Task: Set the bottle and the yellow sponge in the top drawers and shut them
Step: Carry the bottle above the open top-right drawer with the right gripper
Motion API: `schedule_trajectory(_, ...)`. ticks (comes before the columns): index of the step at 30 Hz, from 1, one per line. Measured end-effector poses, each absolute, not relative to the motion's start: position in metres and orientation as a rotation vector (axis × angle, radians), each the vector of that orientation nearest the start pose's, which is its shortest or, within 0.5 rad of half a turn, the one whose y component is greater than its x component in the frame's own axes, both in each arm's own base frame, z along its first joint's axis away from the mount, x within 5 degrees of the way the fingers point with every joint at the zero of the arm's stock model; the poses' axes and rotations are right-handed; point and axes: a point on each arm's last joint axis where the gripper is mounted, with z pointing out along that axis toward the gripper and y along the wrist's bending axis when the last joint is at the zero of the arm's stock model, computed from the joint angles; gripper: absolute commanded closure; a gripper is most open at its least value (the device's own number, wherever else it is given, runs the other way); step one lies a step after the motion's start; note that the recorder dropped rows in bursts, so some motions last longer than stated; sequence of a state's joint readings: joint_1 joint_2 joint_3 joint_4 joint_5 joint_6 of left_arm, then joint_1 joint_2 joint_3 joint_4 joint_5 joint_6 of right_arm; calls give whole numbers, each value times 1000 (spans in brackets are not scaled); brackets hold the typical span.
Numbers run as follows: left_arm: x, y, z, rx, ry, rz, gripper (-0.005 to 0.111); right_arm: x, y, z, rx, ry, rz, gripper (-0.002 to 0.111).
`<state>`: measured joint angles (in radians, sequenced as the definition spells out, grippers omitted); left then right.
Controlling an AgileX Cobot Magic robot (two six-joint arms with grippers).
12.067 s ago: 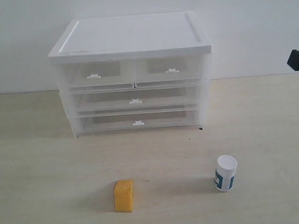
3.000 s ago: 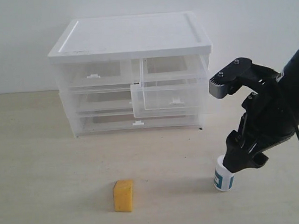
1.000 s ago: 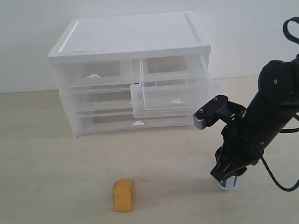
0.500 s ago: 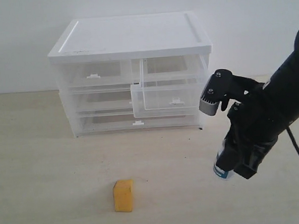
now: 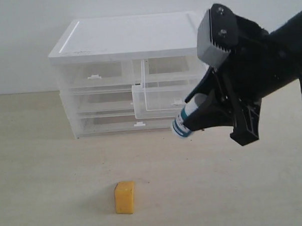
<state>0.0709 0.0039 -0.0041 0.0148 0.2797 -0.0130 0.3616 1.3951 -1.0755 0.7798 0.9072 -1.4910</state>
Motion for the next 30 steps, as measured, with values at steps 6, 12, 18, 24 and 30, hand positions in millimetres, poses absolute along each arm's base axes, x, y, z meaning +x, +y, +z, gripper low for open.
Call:
schedule_trajectory(6,55,4,189,-64,1762,56,102,249,155,330,-1559,1586,504,108)
schedule_trajectory(12,55,4,189,-64,1762,56,102,257,155,336,-1516,1519,414,108)
schedule_trajectory(18,55,4,189,-64,1762,56,102,273,160,331,-1497,1474,361,108)
schedule_trajectory(24,55,4,189,-64,1762,56,102,300,167,337,-1436,1458,425,108)
schedule_trajectory(30,55,4,189,-64,1762,56,102,331,152,332,-1336,1517,601,108)
